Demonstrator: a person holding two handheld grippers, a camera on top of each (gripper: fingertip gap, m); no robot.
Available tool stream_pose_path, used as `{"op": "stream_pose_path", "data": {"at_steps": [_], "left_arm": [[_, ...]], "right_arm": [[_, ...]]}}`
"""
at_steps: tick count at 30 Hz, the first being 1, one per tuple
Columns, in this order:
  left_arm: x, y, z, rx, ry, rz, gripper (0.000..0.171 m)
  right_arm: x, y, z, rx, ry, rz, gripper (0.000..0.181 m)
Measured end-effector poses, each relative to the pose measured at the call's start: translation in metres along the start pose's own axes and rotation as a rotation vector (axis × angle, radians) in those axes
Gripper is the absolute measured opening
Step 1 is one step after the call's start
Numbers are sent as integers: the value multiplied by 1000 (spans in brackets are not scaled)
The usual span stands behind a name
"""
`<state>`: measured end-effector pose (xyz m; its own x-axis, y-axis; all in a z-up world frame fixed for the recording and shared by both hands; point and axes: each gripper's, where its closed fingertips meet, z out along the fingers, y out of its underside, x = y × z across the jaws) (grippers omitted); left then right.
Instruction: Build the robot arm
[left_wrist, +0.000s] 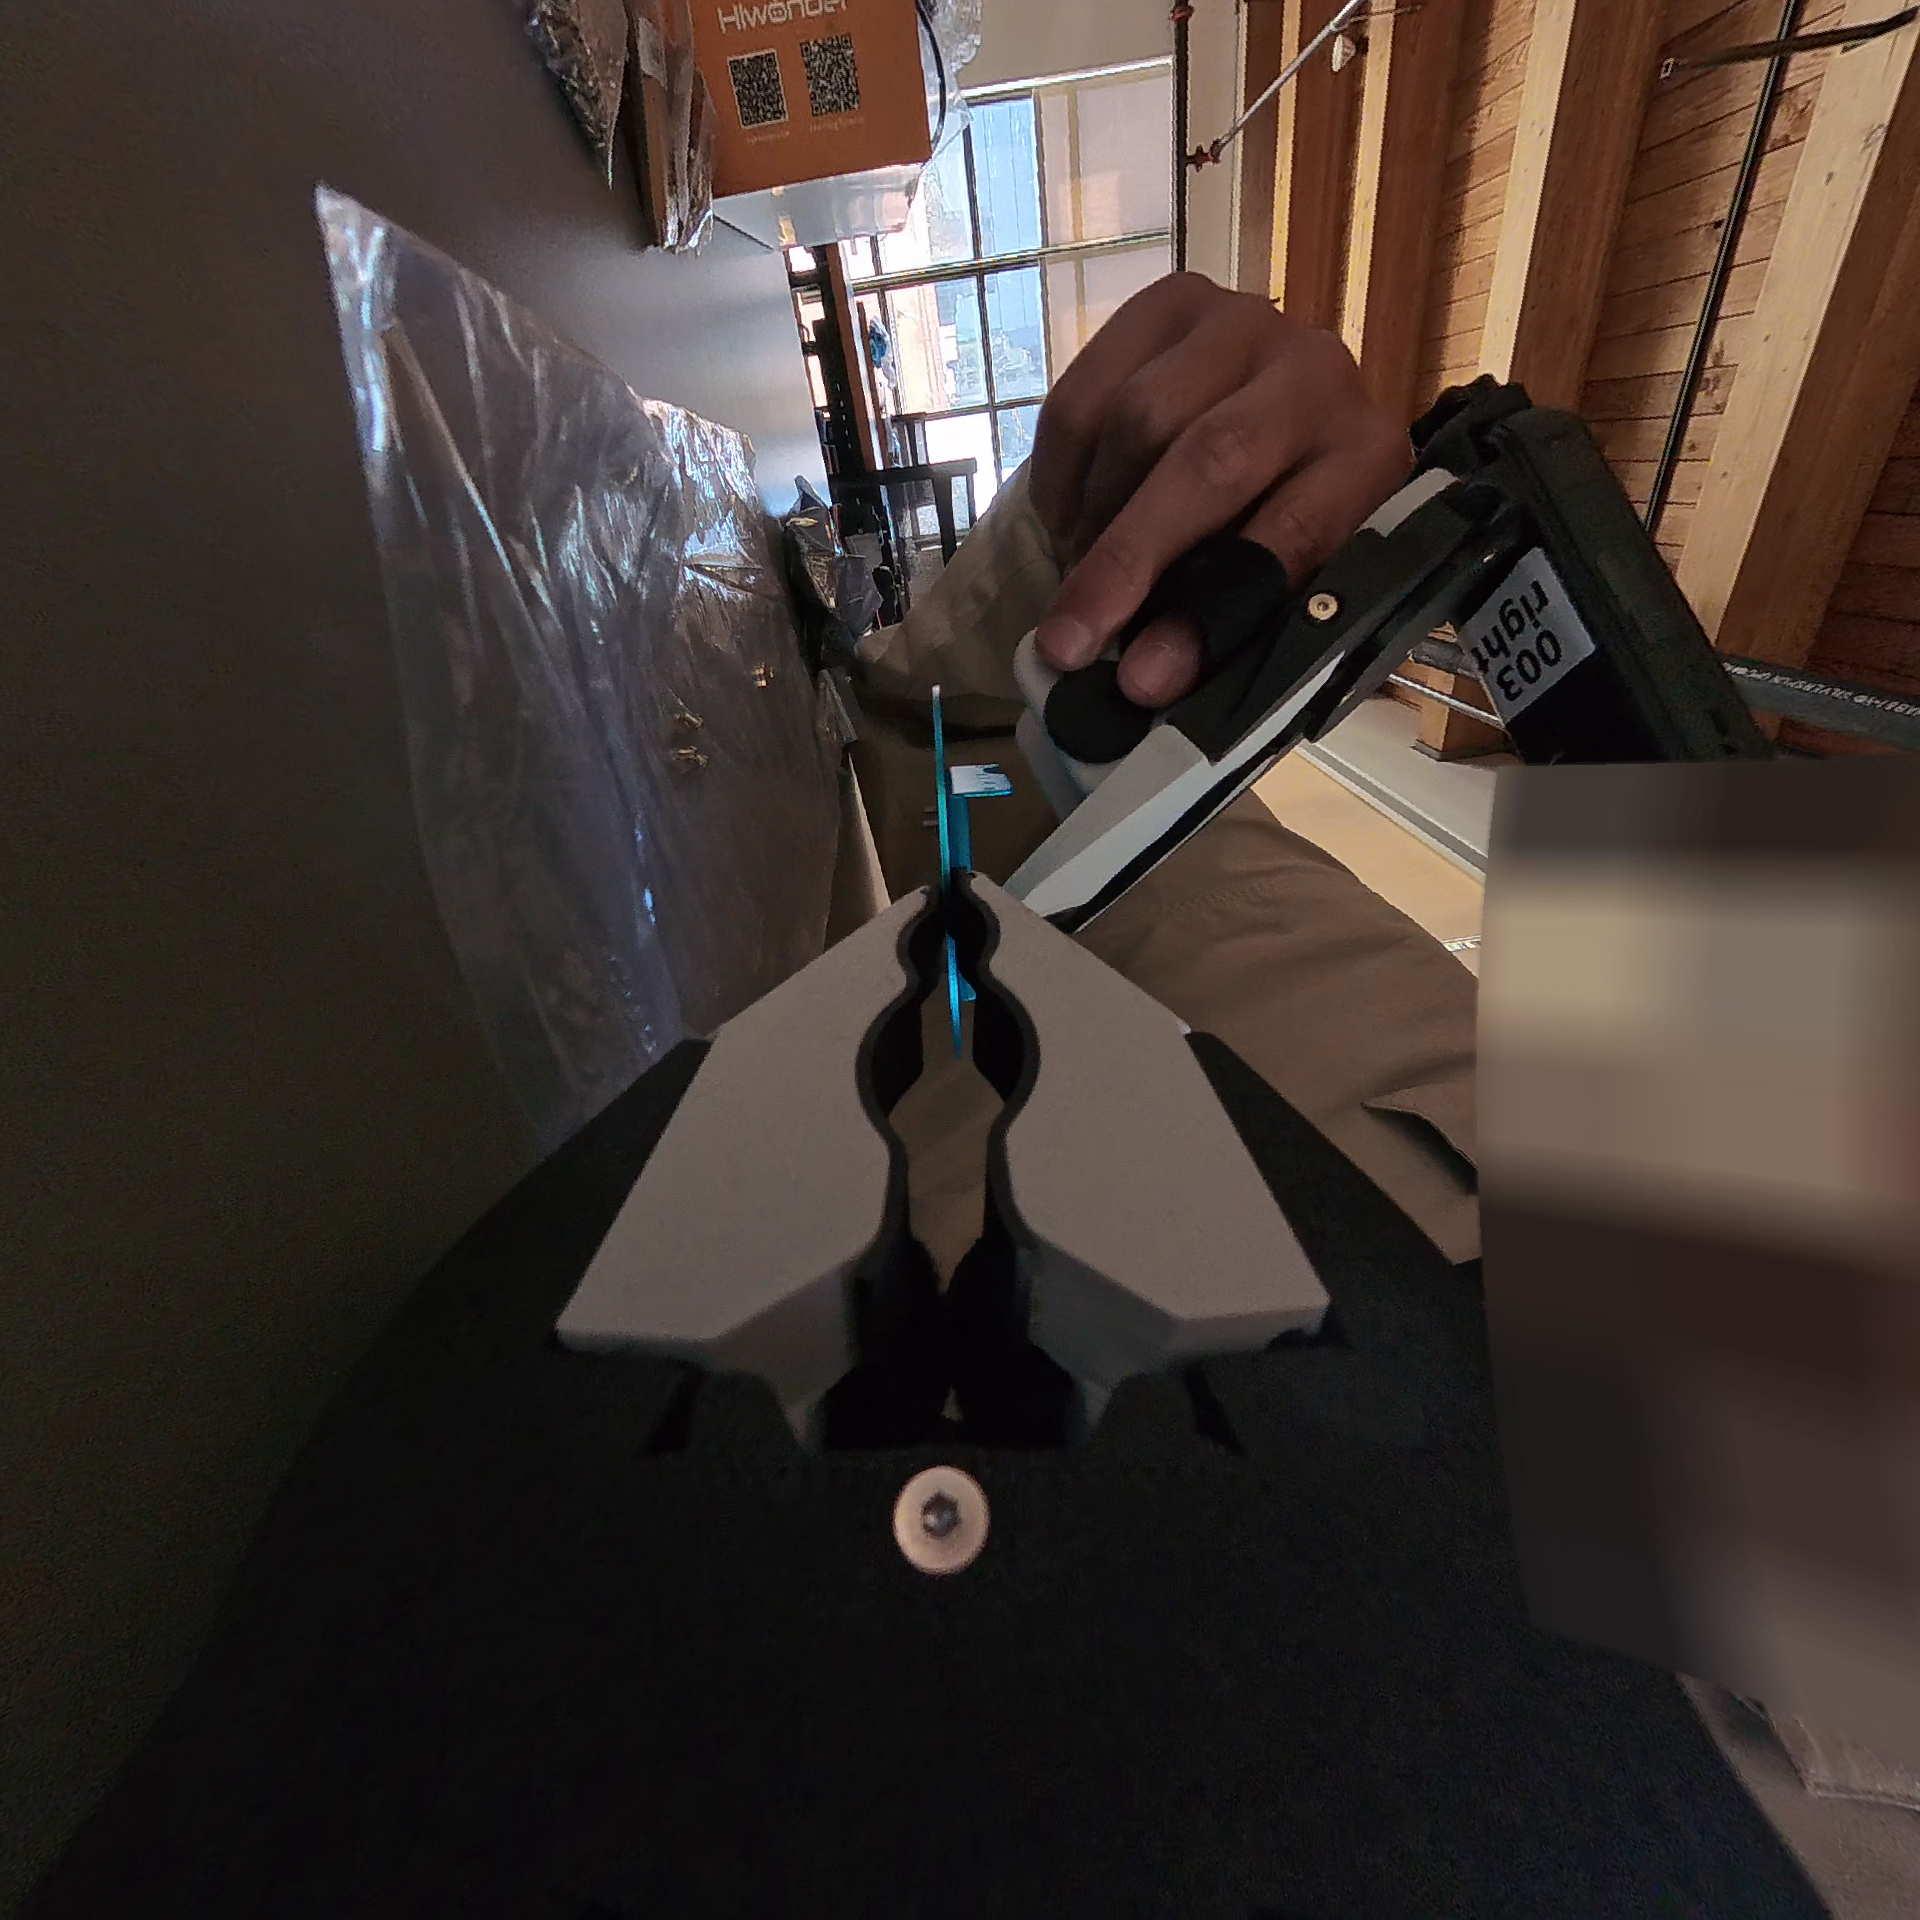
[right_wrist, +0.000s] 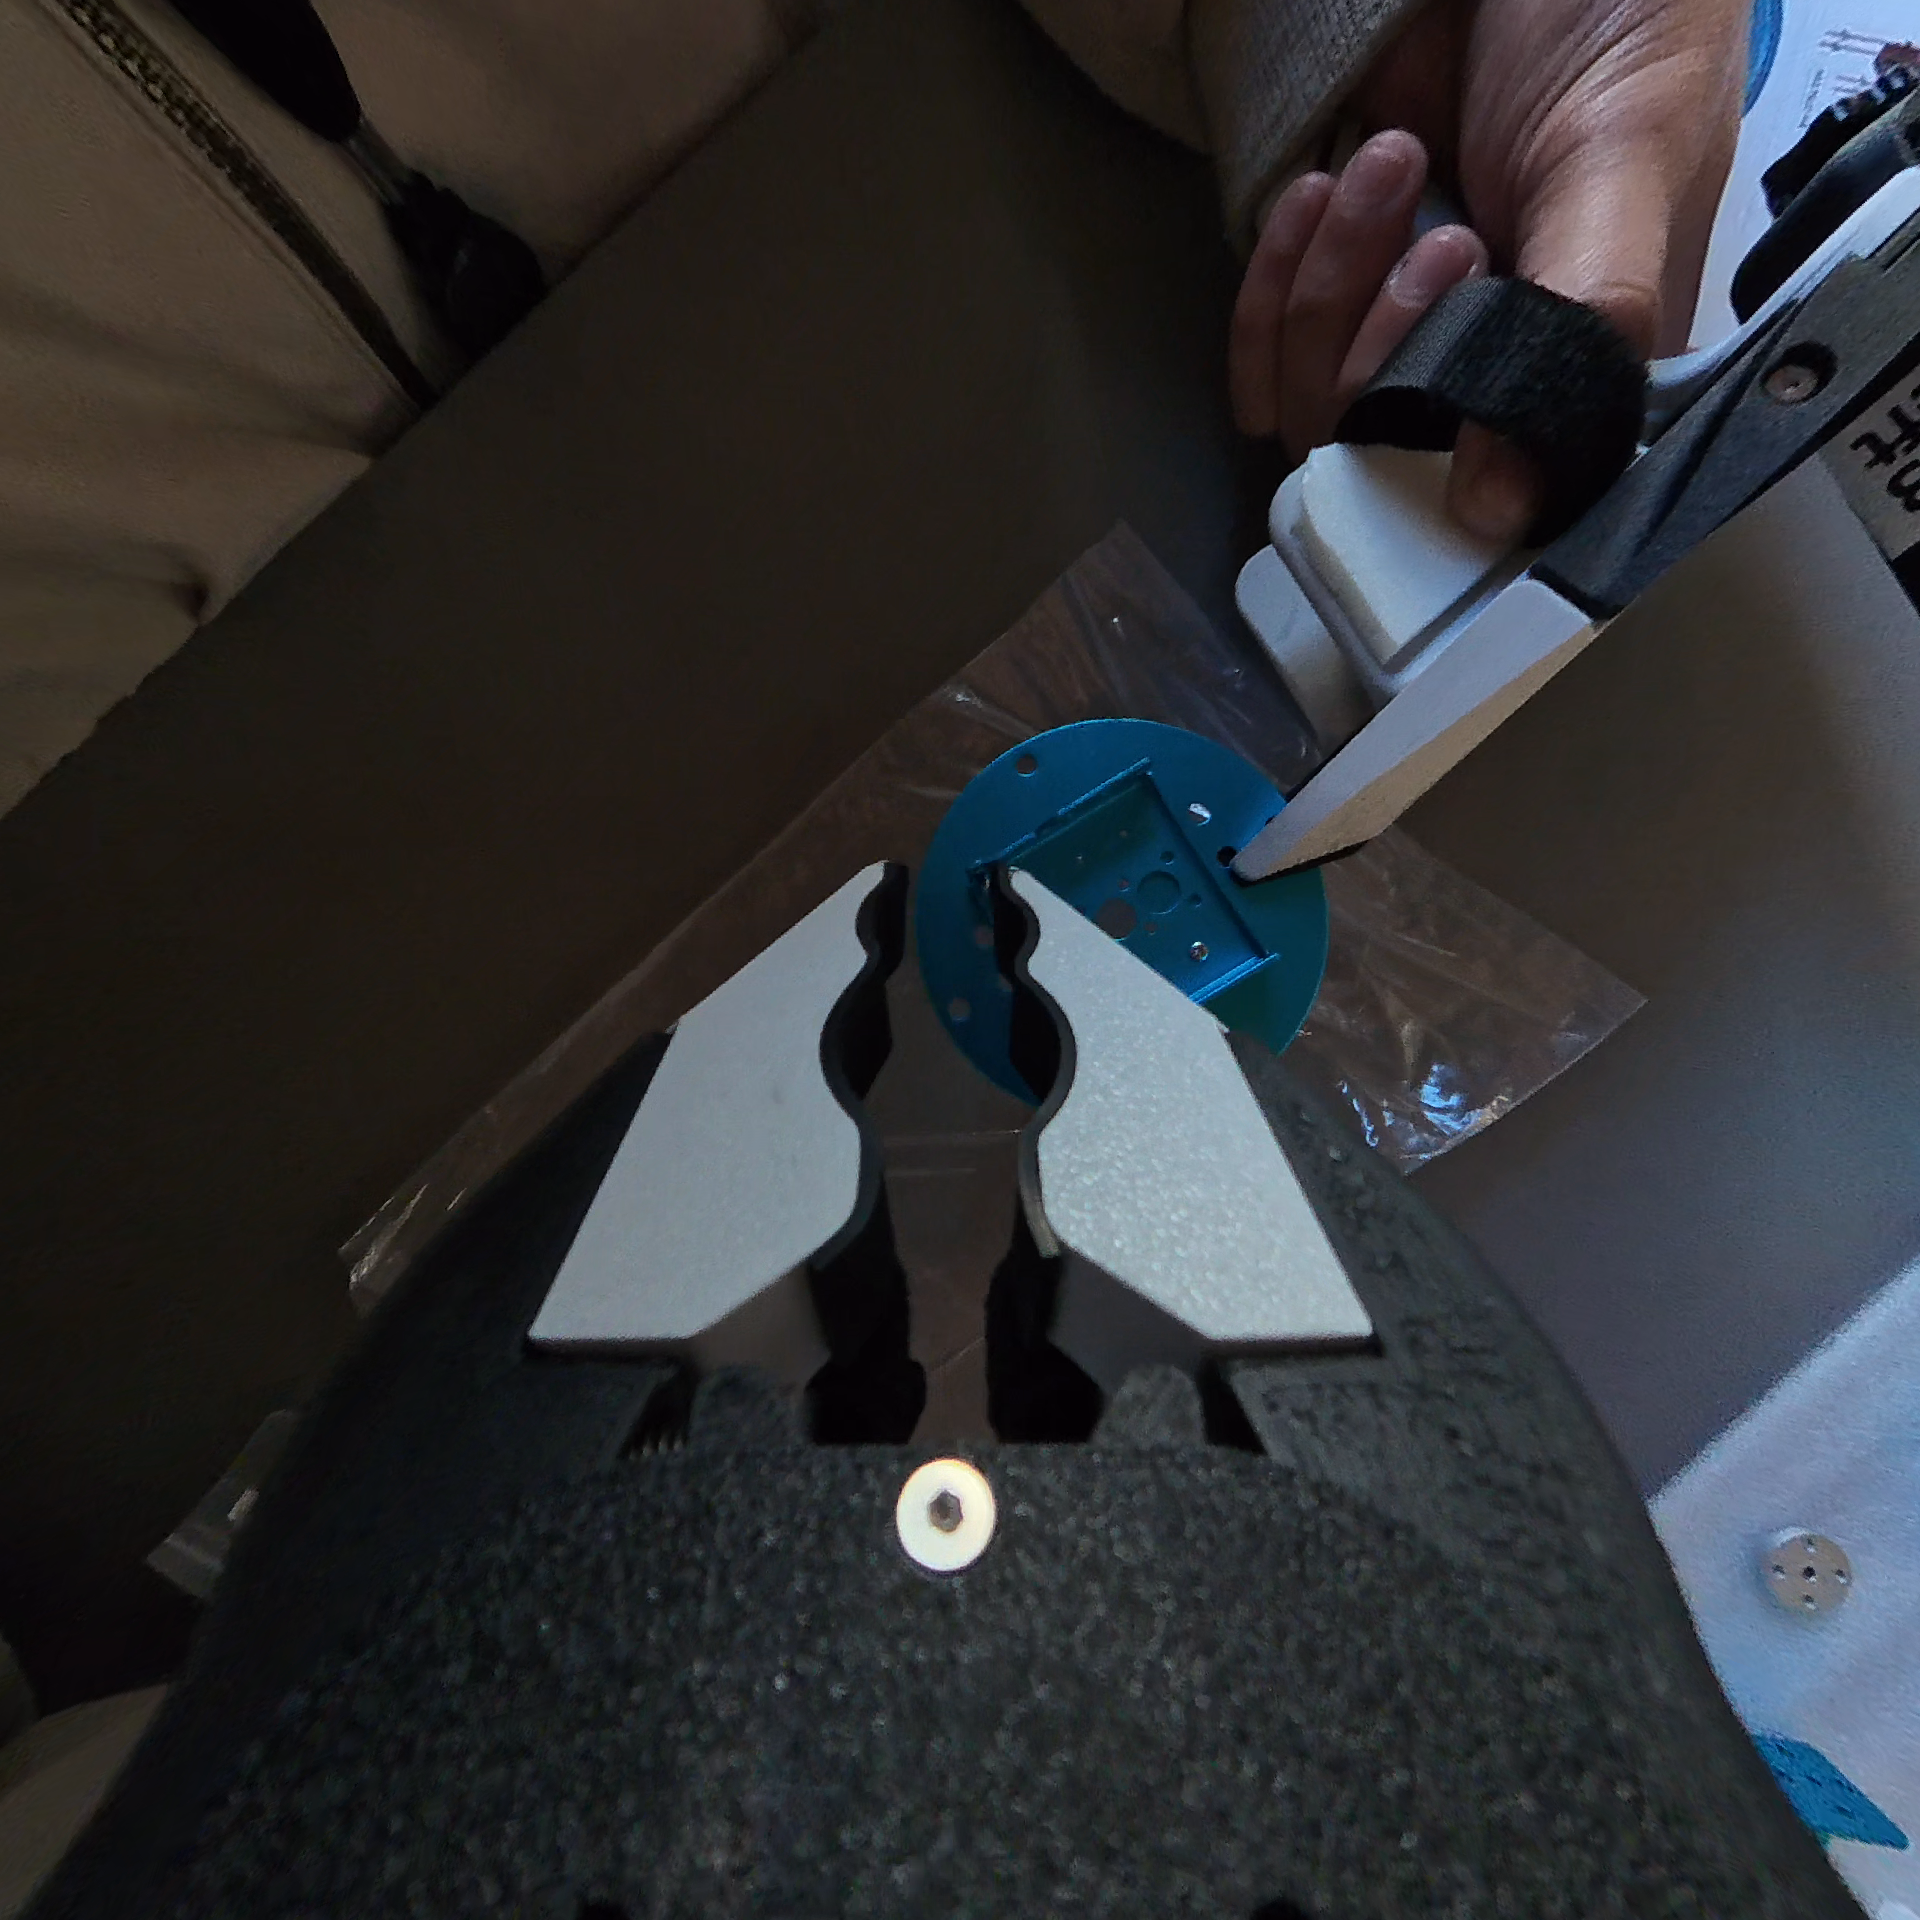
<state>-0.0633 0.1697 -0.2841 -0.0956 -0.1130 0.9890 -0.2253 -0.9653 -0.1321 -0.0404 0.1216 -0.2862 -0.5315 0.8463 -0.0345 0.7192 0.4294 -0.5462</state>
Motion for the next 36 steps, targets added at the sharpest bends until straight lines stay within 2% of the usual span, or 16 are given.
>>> {"op": "stream_pose_path", "data": {"at_steps": [18, 25, 29, 33, 36], "left_arm": [[-1, 0, 0, -2, -7, 3, 0], [0, -1, -1, 5, -3, 1, 0], [0, -2, -1, 11, -4, 1, 0], [0, -2, -1, 12, -3, 1, 0], [0, -3, -2, 19, 1, 1, 0]], "right_arm": [[2, 1, 6, 20, 14, -8, 20], [6, 2, 3, 7, 67, -37, 2], [8, 1, 1, 19, 82, -36, 2], [8, -4, -5, 56, 90, -22, 5], [10, -9, -13, 111, 98, 39, 21]]}}
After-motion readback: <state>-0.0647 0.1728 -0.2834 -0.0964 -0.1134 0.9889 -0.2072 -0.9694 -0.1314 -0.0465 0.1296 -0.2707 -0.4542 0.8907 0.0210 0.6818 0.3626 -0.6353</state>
